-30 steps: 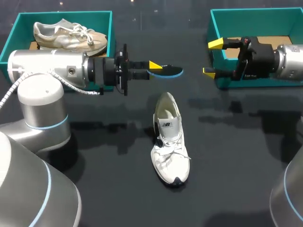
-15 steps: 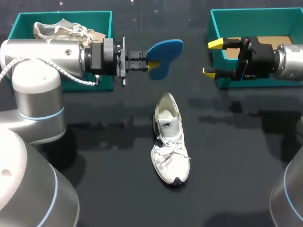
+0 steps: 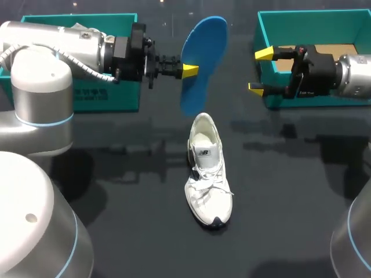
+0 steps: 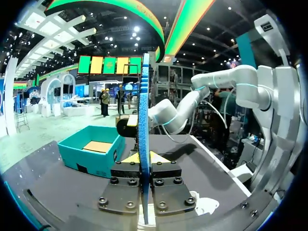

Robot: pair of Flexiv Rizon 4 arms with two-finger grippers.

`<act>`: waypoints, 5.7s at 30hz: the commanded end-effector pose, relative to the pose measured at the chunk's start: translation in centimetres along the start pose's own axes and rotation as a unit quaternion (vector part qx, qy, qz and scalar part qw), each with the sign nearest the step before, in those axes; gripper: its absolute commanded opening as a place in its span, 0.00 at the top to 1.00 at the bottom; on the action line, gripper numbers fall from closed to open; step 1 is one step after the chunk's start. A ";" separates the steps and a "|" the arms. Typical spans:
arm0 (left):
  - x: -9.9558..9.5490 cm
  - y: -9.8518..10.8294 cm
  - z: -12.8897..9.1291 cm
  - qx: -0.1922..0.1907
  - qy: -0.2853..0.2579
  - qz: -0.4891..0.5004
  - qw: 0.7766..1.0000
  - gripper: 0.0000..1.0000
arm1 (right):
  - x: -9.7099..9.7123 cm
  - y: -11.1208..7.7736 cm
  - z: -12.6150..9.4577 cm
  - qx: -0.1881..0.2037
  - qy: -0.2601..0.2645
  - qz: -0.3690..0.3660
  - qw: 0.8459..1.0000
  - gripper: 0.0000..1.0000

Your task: Take the shoe out of the shoebox, open the shoe tongue, remove and reinsert the insole, then place the shoe into the shoebox

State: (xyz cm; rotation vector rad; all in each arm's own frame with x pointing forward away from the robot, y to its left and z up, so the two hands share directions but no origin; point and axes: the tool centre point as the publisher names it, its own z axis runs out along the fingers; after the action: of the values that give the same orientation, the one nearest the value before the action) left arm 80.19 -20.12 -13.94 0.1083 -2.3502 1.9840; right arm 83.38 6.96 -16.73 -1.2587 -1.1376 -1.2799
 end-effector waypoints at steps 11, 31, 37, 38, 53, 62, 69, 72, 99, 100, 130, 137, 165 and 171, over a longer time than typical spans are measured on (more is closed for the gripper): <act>1.0 -0.6 -0.4 -0.023 0.044 -0.307 0.951 1.00 | 0.0 -0.1 0.0 -0.001 -0.001 0.000 1.000 0.00; -1.2 0.7 1.3 0.015 0.011 -0.588 0.809 1.00 | 0.0 -0.1 0.0 -0.001 -0.001 0.000 1.000 0.00; -1.2 1.9 1.1 0.025 0.023 -0.608 0.794 1.00 | 0.0 -0.1 0.0 -0.001 -0.001 0.000 1.000 0.00; -1.2 2.0 1.1 0.025 0.025 -0.611 0.791 1.00 | 0.0 -0.1 0.0 -0.001 -0.001 0.000 1.000 0.00; -2.6 3.4 1.1 0.060 0.040 -0.651 0.756 1.00 | 0.5 -0.1 -0.1 0.007 -0.027 -0.021 0.999 0.00; -3.1 4.0 1.6 0.062 0.035 -0.668 0.741 1.00 | 2.0 -0.2 0.0 0.012 -0.145 -0.048 0.988 0.00; -3.1 4.0 1.6 0.062 0.035 -0.668 0.741 1.00 | 3.1 -0.8 0.9 -0.008 -0.272 -0.071 0.960 0.00; -3.1 4.0 1.6 0.062 0.035 -0.668 0.741 1.00 | 3.1 -0.8 0.9 -0.008 -0.272 -0.071 0.960 0.00; -3.1 4.0 1.6 0.062 0.035 -0.668 0.741 1.00 | 6.0 -1.2 7.1 -0.008 -0.594 -0.144 0.792 0.00; -3.1 4.0 1.6 0.062 0.035 -0.668 0.741 1.00 | 6.1 -1.3 7.3 -0.009 -0.603 -0.144 0.784 0.00; -3.1 4.0 1.6 0.062 0.035 -0.668 0.741 1.00 | 6.4 -3.7 12.5 0.010 -0.712 -0.136 0.688 0.00; -3.1 4.0 1.6 0.062 0.035 -0.668 0.741 1.00 | 6.2 -4.3 10.3 -0.026 -0.679 -0.115 0.724 0.00; -3.1 4.0 1.6 0.062 0.035 -0.668 0.741 1.00 | 3.0 -4.1 2.2 -0.060 -0.374 -0.046 0.925 0.00; -3.1 4.0 1.6 0.062 0.035 -0.668 0.741 1.00 | 1.9 -3.6 1.8 -0.040 -0.324 -0.043 0.944 0.00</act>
State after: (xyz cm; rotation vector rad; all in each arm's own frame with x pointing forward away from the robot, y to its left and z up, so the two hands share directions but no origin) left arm 82.96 -20.96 -18.37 1.2577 -1.2219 1.2299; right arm 79.57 9.29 -13.91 -2.0945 -1.8580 -0.6606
